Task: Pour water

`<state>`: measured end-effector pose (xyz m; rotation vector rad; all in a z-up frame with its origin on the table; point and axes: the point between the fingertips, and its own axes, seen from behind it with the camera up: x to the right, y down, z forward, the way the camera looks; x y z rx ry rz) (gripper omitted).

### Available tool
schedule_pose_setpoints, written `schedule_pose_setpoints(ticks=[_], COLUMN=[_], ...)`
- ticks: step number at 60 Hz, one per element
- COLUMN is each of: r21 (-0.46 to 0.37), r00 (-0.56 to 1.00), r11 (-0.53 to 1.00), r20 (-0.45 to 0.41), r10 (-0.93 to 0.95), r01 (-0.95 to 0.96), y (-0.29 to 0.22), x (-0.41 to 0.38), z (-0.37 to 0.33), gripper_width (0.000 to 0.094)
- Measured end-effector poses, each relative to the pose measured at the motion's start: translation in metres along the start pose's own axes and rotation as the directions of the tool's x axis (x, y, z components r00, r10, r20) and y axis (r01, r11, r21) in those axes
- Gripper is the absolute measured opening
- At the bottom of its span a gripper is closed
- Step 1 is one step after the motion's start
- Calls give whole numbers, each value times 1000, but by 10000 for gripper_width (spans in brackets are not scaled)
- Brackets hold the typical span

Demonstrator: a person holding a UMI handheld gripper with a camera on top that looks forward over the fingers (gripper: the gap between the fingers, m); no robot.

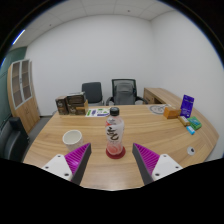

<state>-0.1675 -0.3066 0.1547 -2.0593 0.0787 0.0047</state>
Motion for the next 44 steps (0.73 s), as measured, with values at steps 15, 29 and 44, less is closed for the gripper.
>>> schedule_pose_setpoints(ticks=[15, 29, 44], r21=[-16, -18, -23], r00=[1000, 999, 998], r11=[1000, 1000, 999], r20=[-23, -43, -42], r10=[8, -10, -36], r01=[-9, 9, 36], y=[0, -5, -8], x=[2, 17, 22], z=[-91, -114, -124], gripper_width=[857, 857, 857])
